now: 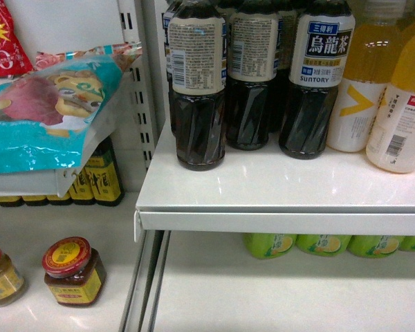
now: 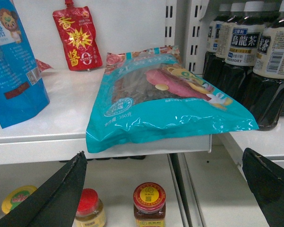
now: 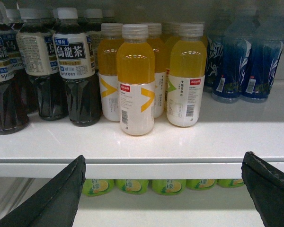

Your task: Move water from second to third shelf

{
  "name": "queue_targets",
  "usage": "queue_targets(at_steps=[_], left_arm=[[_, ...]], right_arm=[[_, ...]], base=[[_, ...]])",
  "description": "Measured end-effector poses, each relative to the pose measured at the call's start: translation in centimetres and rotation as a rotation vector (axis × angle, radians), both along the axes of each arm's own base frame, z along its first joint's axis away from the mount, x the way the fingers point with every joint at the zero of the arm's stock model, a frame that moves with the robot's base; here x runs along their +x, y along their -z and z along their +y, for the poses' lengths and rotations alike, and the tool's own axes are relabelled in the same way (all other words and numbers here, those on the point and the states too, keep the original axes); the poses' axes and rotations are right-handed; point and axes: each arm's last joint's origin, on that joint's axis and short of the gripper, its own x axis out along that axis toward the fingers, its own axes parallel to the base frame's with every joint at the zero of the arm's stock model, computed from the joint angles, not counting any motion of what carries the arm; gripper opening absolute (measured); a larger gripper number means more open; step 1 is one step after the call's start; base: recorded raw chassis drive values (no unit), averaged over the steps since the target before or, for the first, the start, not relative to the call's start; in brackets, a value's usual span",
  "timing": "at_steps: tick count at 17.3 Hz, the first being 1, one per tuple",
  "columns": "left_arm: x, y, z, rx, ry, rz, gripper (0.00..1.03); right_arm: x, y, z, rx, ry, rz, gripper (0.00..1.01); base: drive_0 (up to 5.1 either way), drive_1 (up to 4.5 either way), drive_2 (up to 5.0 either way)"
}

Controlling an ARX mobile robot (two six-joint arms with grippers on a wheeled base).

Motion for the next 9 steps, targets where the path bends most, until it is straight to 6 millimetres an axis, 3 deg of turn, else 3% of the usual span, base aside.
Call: queue_targets(at_steps=[9], left_arm=[[0.0,0.0,0.0,0.0,0.0,0.0,0.98]], right_arm=[[0.0,0.0,0.0,0.0,0.0,0.0,0.98]], base=[[0.0,0.0,0.0]])
